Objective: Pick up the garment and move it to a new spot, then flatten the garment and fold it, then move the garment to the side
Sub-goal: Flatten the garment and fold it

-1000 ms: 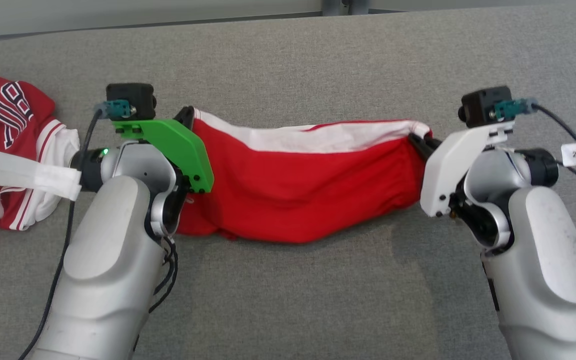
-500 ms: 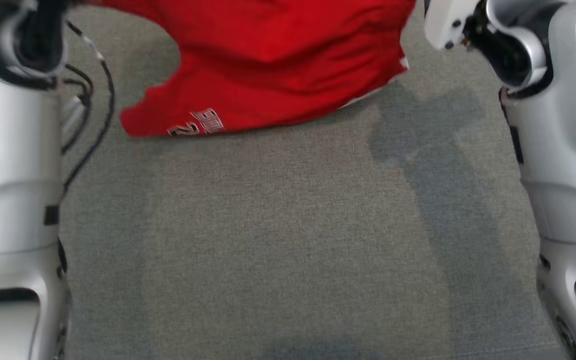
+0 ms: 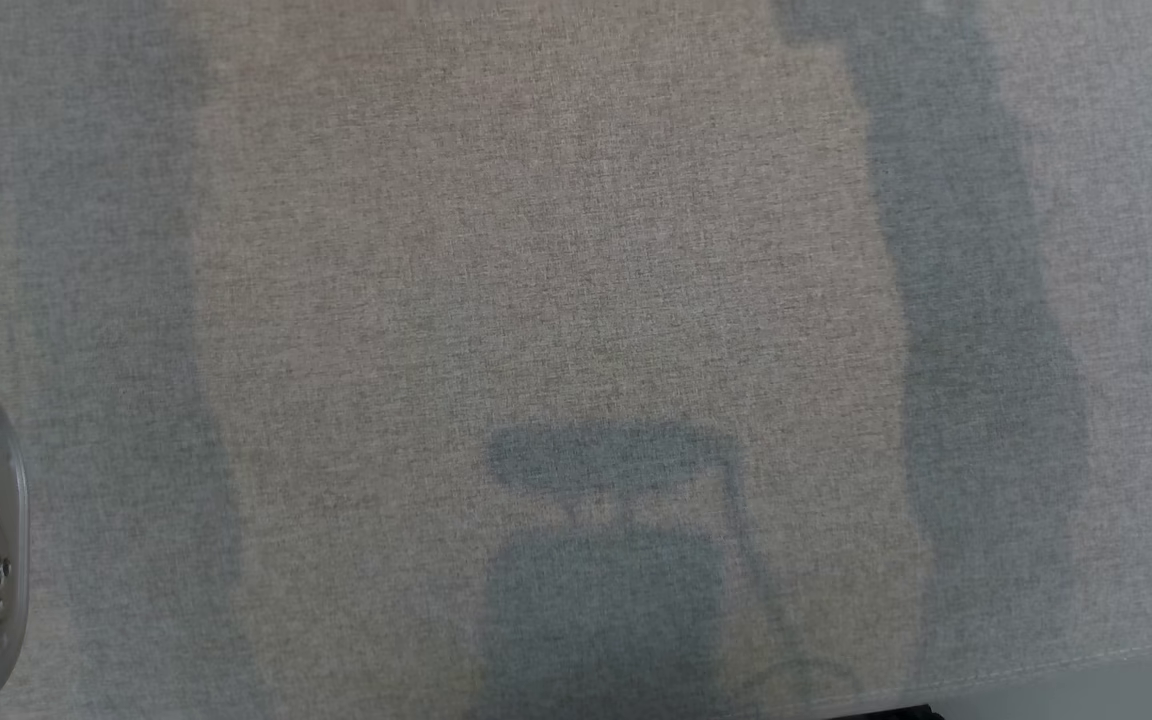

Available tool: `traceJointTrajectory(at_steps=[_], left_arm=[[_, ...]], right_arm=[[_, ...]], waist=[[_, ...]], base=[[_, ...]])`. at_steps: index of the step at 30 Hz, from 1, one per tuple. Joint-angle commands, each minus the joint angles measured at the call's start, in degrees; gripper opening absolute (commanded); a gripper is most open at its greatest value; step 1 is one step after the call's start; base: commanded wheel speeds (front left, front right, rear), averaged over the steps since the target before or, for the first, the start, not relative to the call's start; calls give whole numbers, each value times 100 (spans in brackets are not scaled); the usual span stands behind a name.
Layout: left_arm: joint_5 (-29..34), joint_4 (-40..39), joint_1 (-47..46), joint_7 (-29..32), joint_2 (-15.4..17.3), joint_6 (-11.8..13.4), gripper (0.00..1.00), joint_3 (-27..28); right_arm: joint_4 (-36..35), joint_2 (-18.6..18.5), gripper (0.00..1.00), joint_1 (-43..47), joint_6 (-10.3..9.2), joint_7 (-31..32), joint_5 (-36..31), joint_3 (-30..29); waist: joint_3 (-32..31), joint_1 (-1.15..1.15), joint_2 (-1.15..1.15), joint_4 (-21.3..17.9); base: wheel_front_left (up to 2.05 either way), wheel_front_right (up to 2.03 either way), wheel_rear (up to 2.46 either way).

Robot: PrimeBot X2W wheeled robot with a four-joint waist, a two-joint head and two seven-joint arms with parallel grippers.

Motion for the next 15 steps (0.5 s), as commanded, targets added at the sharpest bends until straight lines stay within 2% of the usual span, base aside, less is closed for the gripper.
traceJointTrajectory(at_steps=[1, 5, 9, 10, 15], left_arm=[[86, -63, -130, -282, 71, -54, 0, 3], [112, -130, 61, -579, 54, -193, 0, -206], [-133, -111, 758, -656, -6, -245, 0, -460], [-237, -254, 1200, -672, 44, -249, 0, -638], [-622, -882, 2638, -727, 266, -249, 0, -956]], right_arm=[[158, -15, 0, -132, -16, -243, -175, -115], [481, 14, 0, -137, -15, -611, -358, -10], [782, -190, 0, 333, -14, -553, -240, 596], [833, -342, 0, 596, -14, -514, -96, 874], [609, -730, 0, 1466, -14, -455, 503, 1479]], waist=[[148, -2, 0, -35], [224, -2, 0, 50], [189, -2, 0, 134], [141, -2, 0, 179], [-155, -2, 0, 343]], base=[[0, 0, 0], [0, 0, 0], [0, 0, 0], [0, 0, 0], [0, 0, 0]])
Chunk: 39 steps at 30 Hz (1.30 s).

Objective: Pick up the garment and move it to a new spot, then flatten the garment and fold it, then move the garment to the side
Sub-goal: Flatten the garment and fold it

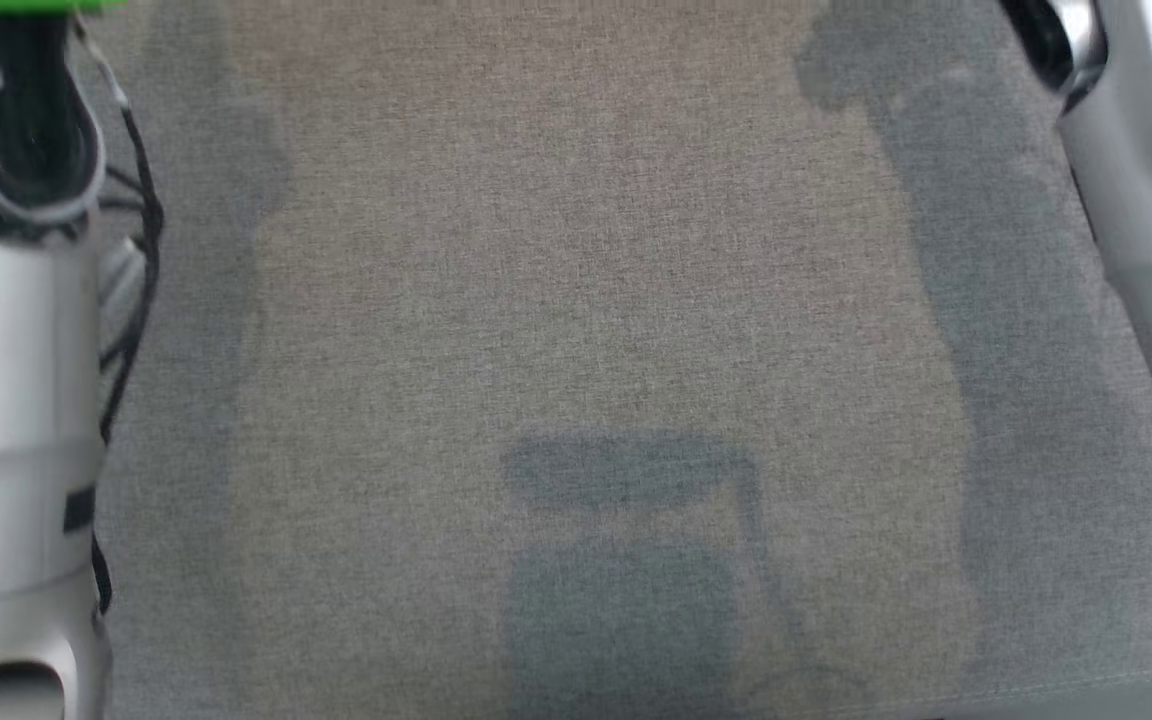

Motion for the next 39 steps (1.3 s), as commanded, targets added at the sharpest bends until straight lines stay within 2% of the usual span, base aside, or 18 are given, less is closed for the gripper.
traceJointTrajectory(at_steps=[1, 7, 9, 14, 16, 23, 27, 33, 39], left_arm=[[-152, -259, 527, -29, 92, -20, 0, -151], [-414, -879, 2139, -54, 351, -20, 0, -272], [-525, -1016, 2652, -44, 344, -10, 0, -260], [-613, -1280, 3567, 9, 403, 55, 0, -345], [-753, -1430, 4195, 36, 333, 152, 0, -386], [-793, -1653, 5208, 6, 247, 286, 0, -482], [-771, -1836, 5776, -3, 310, 388, 0, -515], [-730, -2338, 6721, 91, 462, 590, 0, -621], [-691, -2828, 7396, 188, 540, 746, 0, -777]], right_arm=[[-146, -169, 0, 395, -12, 64, 283, 203], [-838, -714, 0, 1483, -12, 265, 1113, 791], [-1055, -891, 0, 1831, -12, 312, 1265, 967], [-1441, -1121, 0, 2587, -11, 325, 1436, 1235], [-1710, -1255, 0, 3083, -11, 247, 1486, 1382], [-1924, -1524, 0, 3900, -11, 102, 1419, 1699], [-2024, -1713, 0, 4366, -11, 151, 1517, 1900], [-2478, -2067, 0, 5082, -11, 292, 1633, 1887], [-3174, -2244, 0, 5799, -11, 512, 1685, 1387]], waist=[[-270, -1, 0, 163], [-897, -1, 0, 373], [-1153, -1, 0, 429], [-1684, -1, 0, 525], [-2009, -1, 0, 553], [-2530, -1, 0, 591], [-2800, -1, 0, 641], [-3078, -1, 0, 691], [-3206, -1, 0, 671]], base=[[0, 0, 0], [0, 0, 0], [0, 0, 0], [0, 0, 0], [0, 0, 0], [0, 0, 0], [0, 0, 0], [0, 0, 0], [0, 0, 0]])
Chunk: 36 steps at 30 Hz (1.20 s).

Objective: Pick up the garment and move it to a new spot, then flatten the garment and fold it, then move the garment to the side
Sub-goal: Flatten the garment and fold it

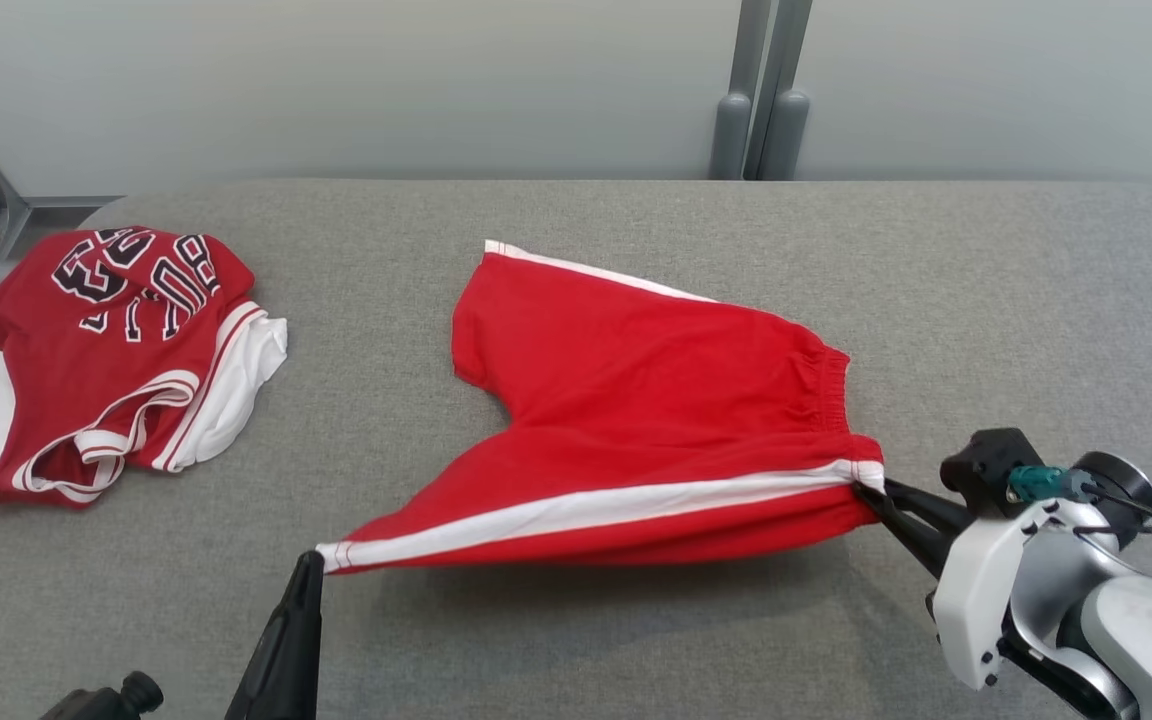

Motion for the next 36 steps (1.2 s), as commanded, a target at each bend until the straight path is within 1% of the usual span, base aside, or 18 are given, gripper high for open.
traceJointTrajectory(at_steps=[1, 4, 6, 8, 11, 13, 15, 16, 17, 18, 25, 26, 29, 36], left_arm=[[58, -99, 155, 5, 50, 54, 0, 16], [114, -360, 323, 43, 140, 147, 0, 10], [182, -443, 203, 54, 199, 150, 0, 31], [279, -421, -104, 113, 232, 74, 0, -25], [510, -128, -721, 223, 286, -73, 0, -133], [641, 177, -1271, 244, 247, -202, 0, -199], [780, 517, -1794, 252, 160, -267, 0, -247], [780, 517, -1794, 252, 160, -267, 0, -247], [874, 894, -2317, 230, 79, -326, 0, -291], [874, 894, -2317, 230, 79, -326, 0, -291], [1194, 2295, -3887, 54, -170, -510, 0, -329], [1238, 2654, -4231, -1, -233, -557, 0, -358], [1336, 3151, -4709, -43, -288, -612, 0, -459], [1462, 4132, -5634, -136, -306, -702, 0, -583]], right_arm=[[-153, -33, 0, 213, -10, 61, 44, -121], [-567, 12, 0, 602, -10, 224, 38, -505], [-796, 123, 0, 801, -10, 293, 25, -735], [-947, 268, 0, 885, -10, 353, -2, -930], [-992, 501, 0, 815, -9, 449, -28, -1112], [-978, 667, 0, 638, -9, 506, -35, -1176], [-934, 814, 0, 447, -9, 559, 14, -1215], [-934, 814, 0, 447, -9, 559, 14, -1215], [-860, 929, 0, 234, -9, 596, 42, -1247], [-860, 929, 0, 234, -9, 596, 42, -1247], [-530, 1290, 0, -530, -8, 705, 118, -1371], [-413, 1409, 0, -703, -9, 719, 121, -1441], [-235, 1632, 0, -881, -8, 742, 80, -1586], [-63, 2022, 0, -1180, -7, 620, -130, -1670]], waist=[[-54, 1, 0, -1], [-48, 1, 0, -33], [2, 1, 0, -67], [87, 1, 0, -108], [273, 1, 0, -158], [436, 1, 0, -196], [631, 1, 0, -251], [631, 1, 0, -251], [815, 1, 0, -300], [815, 1, 0, -300], [1395, 1, 0, -497], [1517, 1, 0, -551], [1682, 1, 0, -640], [2068, 1, 0, -850]], base=[[0, 0, 0], [0, 0, 0], [0, 0, 0], [0, 0, 0], [0, 0, 0], [0, 0, 0], [0, 0, 0], [0, 0, 0], [0, 0, 0], [0, 0, 0], [0, 0, 0], [0, 0, 0], [0, 0, 0], [0, 0, 0]])
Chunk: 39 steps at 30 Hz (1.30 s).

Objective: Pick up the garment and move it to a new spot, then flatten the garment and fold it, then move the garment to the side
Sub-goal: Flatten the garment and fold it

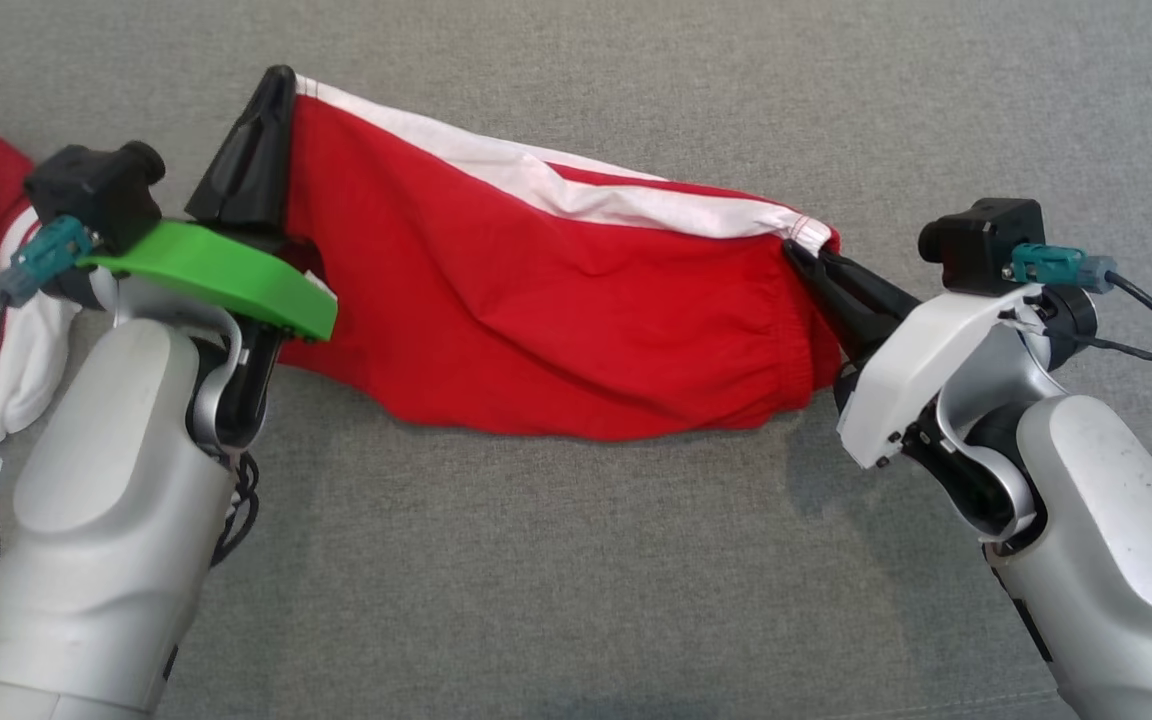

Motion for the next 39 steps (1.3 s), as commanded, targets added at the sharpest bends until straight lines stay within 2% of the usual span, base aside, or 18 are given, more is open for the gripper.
traceJointTrajectory(at_steps=[1, 18, 21, 22, 23, 24, 25, 26, 32, 39], left_arm=[[62, 161, -255, -48, 18, -17, 0, -18], [181, 1553, -1437, -151, -73, -62, 0, -248], [255, 1819, -1540, -151, -86, 13, 0, -243], [297, 1890, -1576, -155, -85, 74, 9, -221], [351, 1966, -1595, -155, -89, 105, 75, -236], [371, 2003, -1604, -157, -111, 142, 100, -218], [371, 2003, -1604, -157, -111, 142, 100, -218], [431, 2019, -1626, -157, -118, 158, 100, -204], [598, 1961, -1508, -152, -189, 192, 100, -46], [766, 1702, -856, -152, -242, 170, 100, 173]], right_arm=[[19, 69, 0, -103, -4, -75, -49, -42], [173, 520, 0, -459, -3, -632, -560, -269], [239, 556, 0, -479, -3, -657, -623, -238], [258, 567, 0, -489, -3, -686, -639, -238], [288, 572, 0, -486, -3, -679, -656, -231], [306, 580, 53, -486, -3, -692, -664, -228], [306, 580, 53, -486, -3, -692, -664, -228], [336, 591, 100, -482, -3, -688, -677, -246], [436, 635, 100, -309, -3, -588, -697, -402], [267, 660, 100, 251, -3, -411, -936, -982]], waist=[[295, 0, 0, -210], [841, 0, 0, -426], [870, 0, 0, -423], [873, 0, 0, -422], [872, 0, 0, -416], [871, 0, 0, -410], [871, 0, 0, -410], [867, 0, 0, -402], [708, 0, 0, -318], [260, 0, 0, -176]], base=[[0, 0, 0], [0, 0, 0], [0, 0, 0], [0, 0, 0], [0, 0, 0], [0, 0, 0], [0, 0, 0], [0, 0, 0], [0, 0, 0], [0, 0, 0]])
